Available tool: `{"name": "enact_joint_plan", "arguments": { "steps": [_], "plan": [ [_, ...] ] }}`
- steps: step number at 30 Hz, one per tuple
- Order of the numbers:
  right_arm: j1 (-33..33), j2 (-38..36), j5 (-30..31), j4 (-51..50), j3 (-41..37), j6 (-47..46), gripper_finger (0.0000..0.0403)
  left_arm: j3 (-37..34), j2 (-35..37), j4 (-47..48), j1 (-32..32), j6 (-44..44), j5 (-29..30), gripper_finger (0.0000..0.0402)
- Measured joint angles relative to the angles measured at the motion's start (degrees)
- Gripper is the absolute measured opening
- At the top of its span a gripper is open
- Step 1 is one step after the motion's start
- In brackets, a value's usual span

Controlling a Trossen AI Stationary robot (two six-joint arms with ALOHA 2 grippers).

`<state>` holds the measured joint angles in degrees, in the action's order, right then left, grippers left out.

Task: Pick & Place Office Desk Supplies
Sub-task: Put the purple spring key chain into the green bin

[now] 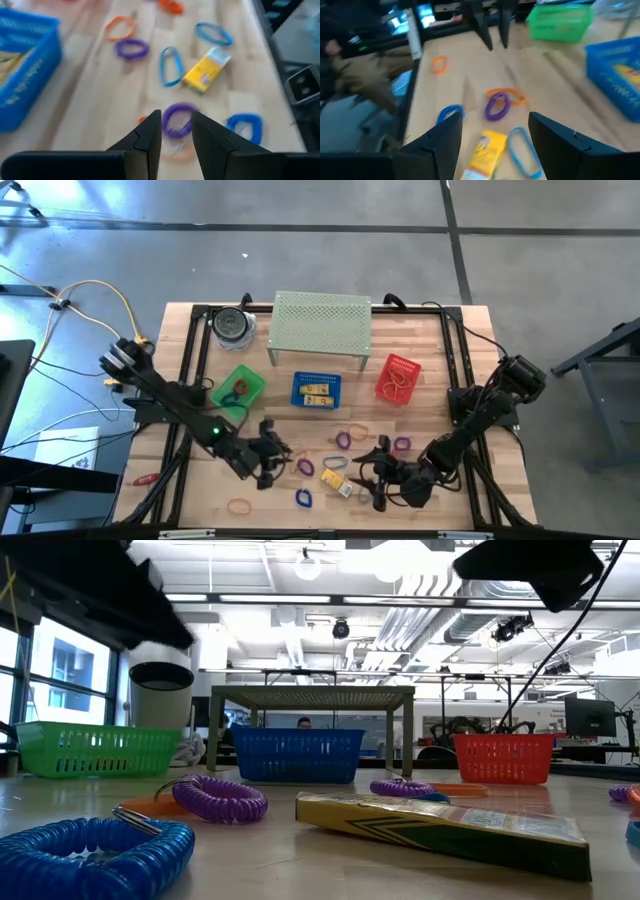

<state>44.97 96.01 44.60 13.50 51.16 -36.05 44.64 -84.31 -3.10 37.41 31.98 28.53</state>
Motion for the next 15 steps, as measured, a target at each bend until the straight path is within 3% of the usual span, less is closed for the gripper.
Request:
{"name": "enact_joint_plan", "arguments": {
  "steps": [3,7,15],
  "plan": [
    [0.0,0.0,-3.6,0.3,0.0,-0.2,0.0219,0.0,-2.9,-7.0,0.1,-4.3,-2.3,0.0099],
    [0.0,0.0,-5.8,0.6,0.0,0.4,0.0219,0.0,-3.6,-8.9,0.3,-5.6,-4.8,0.0099],
    [-0.4,-0.9,-10.4,9.4,0.0,14.7,0.0217,0.0,-3.6,-9.1,1.0,-4.3,-8.6,0.0099]
  ]
}}
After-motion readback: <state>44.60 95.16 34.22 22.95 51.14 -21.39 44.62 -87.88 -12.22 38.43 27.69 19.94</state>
